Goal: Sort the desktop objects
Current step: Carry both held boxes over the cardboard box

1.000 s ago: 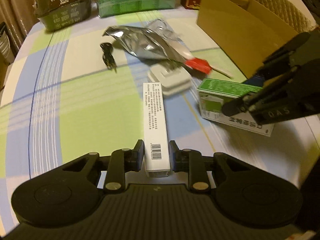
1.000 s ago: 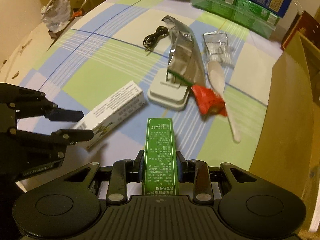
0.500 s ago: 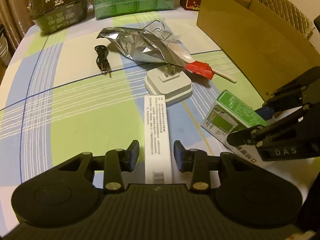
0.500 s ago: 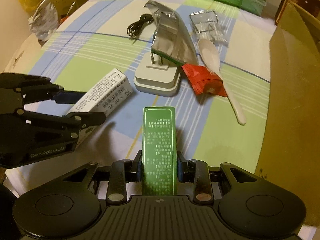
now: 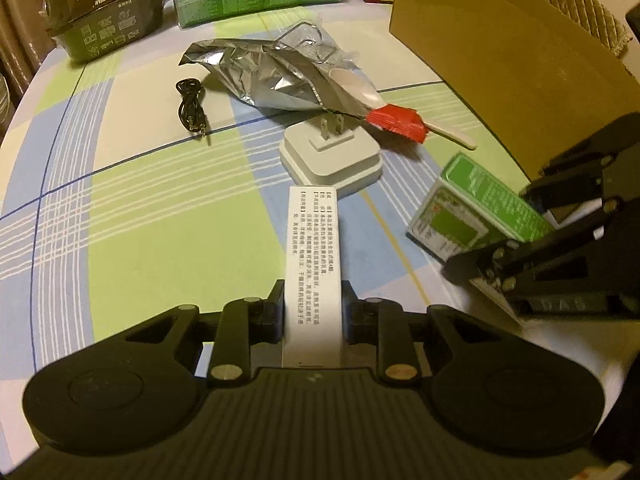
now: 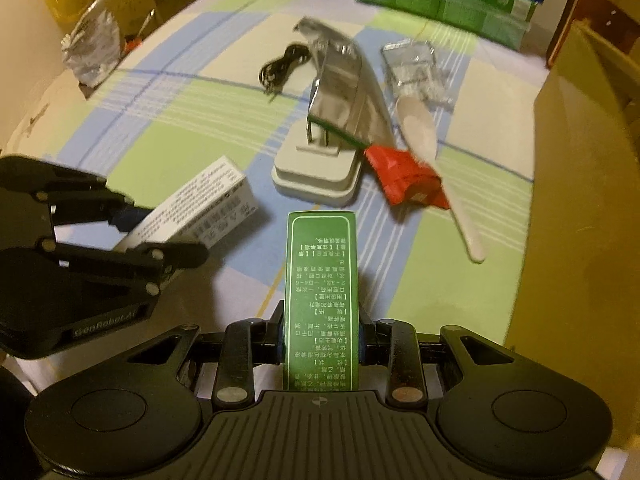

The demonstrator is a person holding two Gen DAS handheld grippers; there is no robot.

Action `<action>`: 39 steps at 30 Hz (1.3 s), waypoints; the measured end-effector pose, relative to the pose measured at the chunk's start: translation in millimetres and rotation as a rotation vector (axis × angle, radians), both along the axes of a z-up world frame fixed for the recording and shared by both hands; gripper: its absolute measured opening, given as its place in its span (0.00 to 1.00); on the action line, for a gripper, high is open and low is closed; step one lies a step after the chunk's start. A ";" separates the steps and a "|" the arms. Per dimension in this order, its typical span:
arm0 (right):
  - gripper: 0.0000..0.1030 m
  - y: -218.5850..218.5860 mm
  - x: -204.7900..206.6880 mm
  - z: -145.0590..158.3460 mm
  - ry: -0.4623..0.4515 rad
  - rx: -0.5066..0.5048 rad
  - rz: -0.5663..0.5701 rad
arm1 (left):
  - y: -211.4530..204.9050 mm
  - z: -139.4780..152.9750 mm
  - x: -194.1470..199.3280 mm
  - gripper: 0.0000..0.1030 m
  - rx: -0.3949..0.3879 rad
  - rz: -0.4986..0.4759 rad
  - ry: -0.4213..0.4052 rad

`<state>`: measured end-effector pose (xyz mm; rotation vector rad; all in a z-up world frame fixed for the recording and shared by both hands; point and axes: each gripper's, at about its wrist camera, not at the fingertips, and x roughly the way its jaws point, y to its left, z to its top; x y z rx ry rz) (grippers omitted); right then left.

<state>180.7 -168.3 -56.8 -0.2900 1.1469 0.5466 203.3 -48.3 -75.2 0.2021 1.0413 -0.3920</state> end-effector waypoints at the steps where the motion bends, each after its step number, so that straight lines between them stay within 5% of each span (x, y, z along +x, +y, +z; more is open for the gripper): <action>1: 0.27 -1.2 -1.6 4.9 -0.007 0.006 -0.002 | -0.2 2.9 -2.9 0.21 0.002 0.005 -0.003; 21: 0.27 -61.7 -45.1 129.8 -0.219 0.134 -0.072 | -42.4 105.6 -56.2 0.21 -0.010 -0.001 -0.136; 39: 0.27 -208.3 -21.8 172.8 -0.313 0.095 -0.290 | -149.8 159.2 -54.7 0.21 -0.066 -0.145 -0.203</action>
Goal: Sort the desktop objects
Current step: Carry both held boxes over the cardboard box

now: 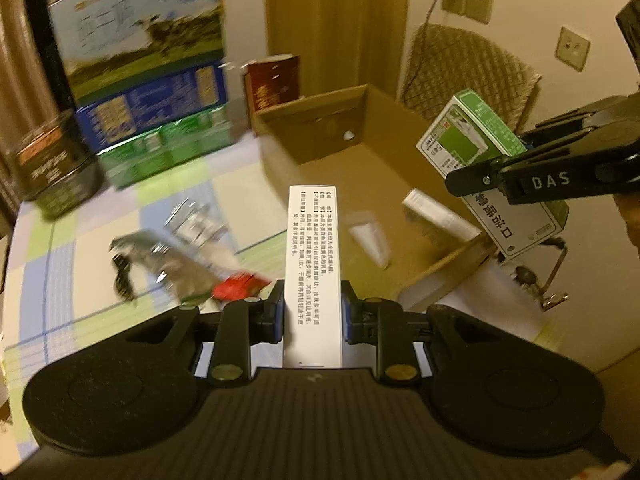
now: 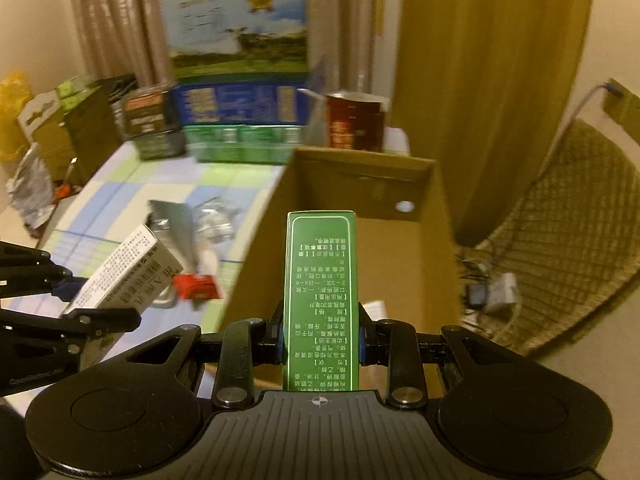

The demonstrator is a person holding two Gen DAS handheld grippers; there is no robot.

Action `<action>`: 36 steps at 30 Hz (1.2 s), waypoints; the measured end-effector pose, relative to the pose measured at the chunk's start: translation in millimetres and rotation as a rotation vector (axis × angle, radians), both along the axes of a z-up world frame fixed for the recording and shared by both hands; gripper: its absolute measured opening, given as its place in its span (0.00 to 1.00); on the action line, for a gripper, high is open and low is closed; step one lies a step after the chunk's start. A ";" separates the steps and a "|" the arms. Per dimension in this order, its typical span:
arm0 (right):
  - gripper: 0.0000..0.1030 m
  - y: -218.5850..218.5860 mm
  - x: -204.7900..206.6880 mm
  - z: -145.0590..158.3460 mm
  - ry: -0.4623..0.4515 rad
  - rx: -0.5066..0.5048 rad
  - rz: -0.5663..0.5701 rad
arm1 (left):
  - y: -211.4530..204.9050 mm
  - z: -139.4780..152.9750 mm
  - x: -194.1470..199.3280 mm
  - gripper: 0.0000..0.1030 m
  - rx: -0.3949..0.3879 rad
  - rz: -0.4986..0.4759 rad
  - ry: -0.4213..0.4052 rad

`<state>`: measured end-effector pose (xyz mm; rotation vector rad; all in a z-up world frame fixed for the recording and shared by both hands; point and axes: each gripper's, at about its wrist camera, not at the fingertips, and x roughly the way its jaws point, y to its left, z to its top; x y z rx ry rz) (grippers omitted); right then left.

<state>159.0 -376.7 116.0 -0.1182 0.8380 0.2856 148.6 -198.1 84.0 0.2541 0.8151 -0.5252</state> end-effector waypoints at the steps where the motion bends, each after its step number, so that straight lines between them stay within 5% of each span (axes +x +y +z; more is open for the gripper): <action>1: 0.27 -4.9 1.8 0.0 0.000 0.000 -0.007 | -7.8 1.5 2.7 0.21 -0.006 -0.009 0.001; 17: 0.27 -47.1 39.6 -21.5 0.041 0.007 -0.058 | -89.9 -7.1 55.0 0.21 -0.096 -0.033 0.052; 36: 0.27 -52.6 60.8 -35.7 0.062 0.006 -0.068 | -109.6 -28.0 79.8 0.21 -0.109 -0.025 0.095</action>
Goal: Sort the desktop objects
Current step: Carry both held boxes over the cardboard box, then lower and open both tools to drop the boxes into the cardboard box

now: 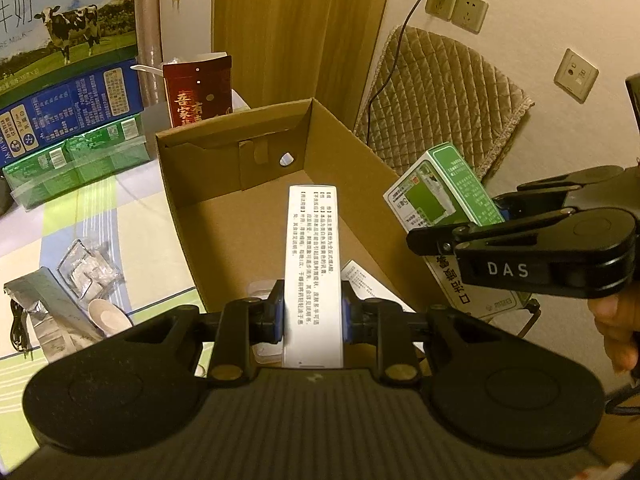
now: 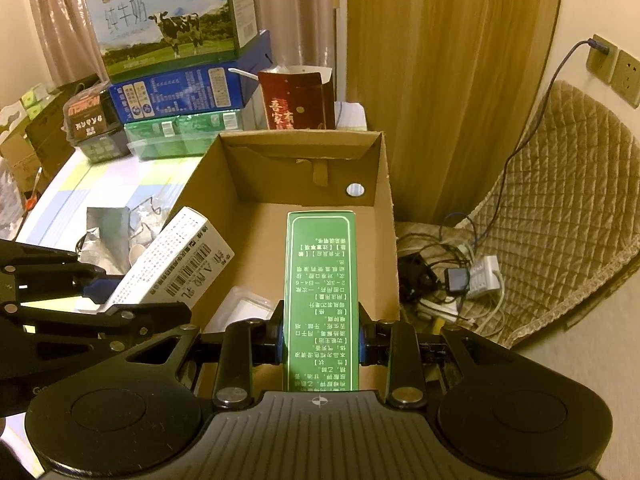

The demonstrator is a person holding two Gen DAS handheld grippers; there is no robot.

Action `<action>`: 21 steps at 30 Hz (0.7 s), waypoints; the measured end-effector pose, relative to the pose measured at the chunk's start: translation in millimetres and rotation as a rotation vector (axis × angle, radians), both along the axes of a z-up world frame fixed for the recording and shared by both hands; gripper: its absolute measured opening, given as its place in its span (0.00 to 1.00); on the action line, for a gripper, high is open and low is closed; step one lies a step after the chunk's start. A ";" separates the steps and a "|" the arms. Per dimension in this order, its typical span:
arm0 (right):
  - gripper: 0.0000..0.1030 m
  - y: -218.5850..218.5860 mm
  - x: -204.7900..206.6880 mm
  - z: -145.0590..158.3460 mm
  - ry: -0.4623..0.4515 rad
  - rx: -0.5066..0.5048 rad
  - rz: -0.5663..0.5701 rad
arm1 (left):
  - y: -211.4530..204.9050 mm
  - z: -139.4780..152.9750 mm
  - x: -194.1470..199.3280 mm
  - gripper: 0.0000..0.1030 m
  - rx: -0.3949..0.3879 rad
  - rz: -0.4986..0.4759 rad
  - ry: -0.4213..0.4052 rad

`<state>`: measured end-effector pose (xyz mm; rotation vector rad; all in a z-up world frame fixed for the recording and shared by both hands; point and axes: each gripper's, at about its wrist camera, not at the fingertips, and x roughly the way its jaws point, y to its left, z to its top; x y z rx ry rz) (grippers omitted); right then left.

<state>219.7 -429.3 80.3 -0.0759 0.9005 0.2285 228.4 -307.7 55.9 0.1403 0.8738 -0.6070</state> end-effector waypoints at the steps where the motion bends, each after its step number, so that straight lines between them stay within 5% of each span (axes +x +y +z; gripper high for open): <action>1: 0.27 -0.5 0.9 -0.3 0.000 0.000 -0.001 | -0.5 -0.1 1.1 0.21 -0.002 0.000 0.001; 7: 0.27 -2.9 6.8 -2.2 0.001 -0.002 -0.008 | -4.8 -2.0 5.0 0.21 -0.006 -0.012 -0.009; 10: 0.27 -2.7 6.5 -2.8 0.001 -0.002 -0.007 | -4.5 -2.3 6.7 0.38 -0.010 0.002 -0.019; 21: 0.27 6.5 5.4 -7.5 0.013 0.005 0.007 | 16.8 -5.7 2.4 0.38 -0.015 0.025 -0.016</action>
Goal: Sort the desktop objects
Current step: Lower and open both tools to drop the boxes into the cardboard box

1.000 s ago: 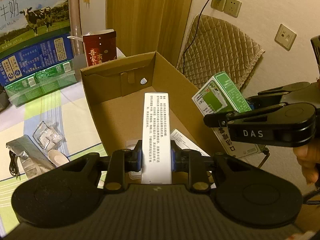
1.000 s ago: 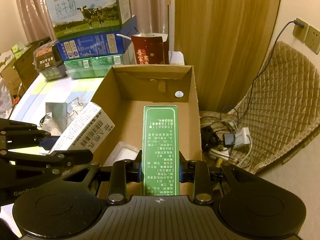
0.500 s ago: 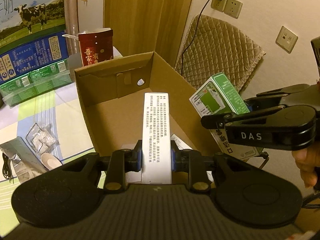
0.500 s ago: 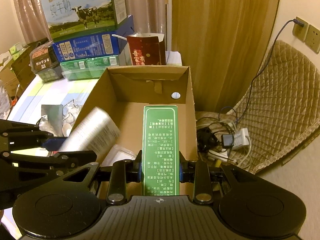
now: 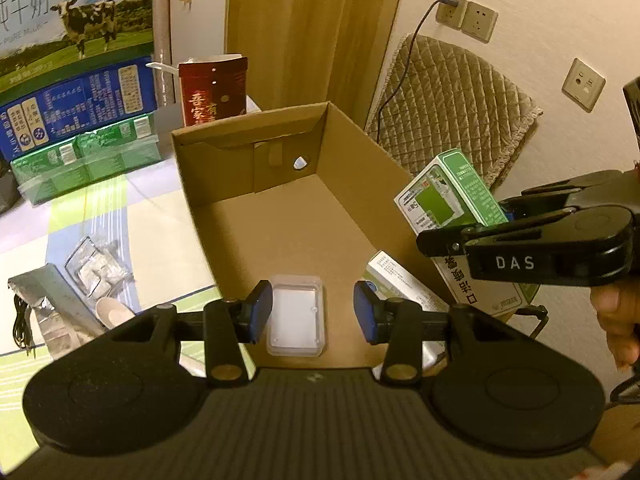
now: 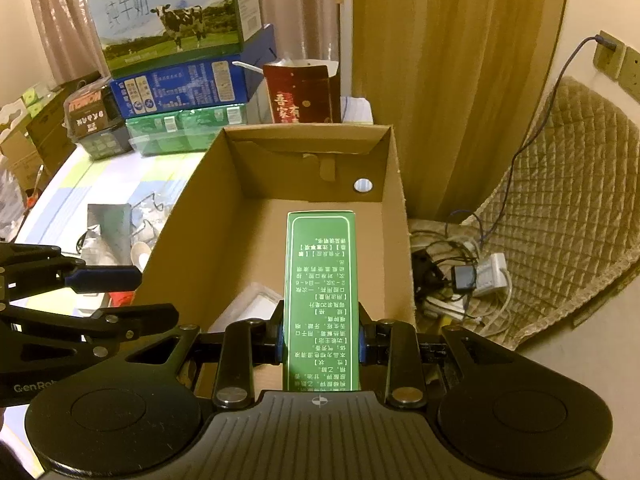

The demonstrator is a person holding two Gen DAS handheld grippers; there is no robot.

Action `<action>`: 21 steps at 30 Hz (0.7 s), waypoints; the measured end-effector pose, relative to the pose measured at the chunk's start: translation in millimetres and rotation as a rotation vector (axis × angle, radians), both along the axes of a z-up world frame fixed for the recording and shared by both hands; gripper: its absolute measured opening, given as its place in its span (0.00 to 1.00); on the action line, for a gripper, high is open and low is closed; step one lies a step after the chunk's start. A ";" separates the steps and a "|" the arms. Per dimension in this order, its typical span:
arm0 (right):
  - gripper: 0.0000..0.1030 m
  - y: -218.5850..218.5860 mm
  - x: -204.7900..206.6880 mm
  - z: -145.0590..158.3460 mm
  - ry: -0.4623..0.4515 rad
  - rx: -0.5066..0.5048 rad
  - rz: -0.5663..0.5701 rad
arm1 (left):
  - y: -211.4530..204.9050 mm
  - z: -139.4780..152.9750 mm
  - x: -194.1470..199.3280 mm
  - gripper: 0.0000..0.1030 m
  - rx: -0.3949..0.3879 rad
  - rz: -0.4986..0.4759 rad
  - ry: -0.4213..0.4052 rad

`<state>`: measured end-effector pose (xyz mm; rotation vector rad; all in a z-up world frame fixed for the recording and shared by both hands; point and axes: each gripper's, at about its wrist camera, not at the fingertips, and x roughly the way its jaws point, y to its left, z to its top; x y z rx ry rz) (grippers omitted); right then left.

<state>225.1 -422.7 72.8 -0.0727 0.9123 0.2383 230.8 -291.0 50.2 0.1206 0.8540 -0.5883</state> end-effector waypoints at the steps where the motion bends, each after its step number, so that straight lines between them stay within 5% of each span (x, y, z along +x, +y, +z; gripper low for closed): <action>1: 0.27 0.9 0.2 0.2 0.000 0.001 0.001 | 2.0 0.0 -0.1 0.38 0.002 0.002 -0.001; 21: 0.42 8.0 -15.2 6.3 -0.013 0.031 0.005 | 31.0 -2.3 -8.0 0.49 0.002 0.043 -0.008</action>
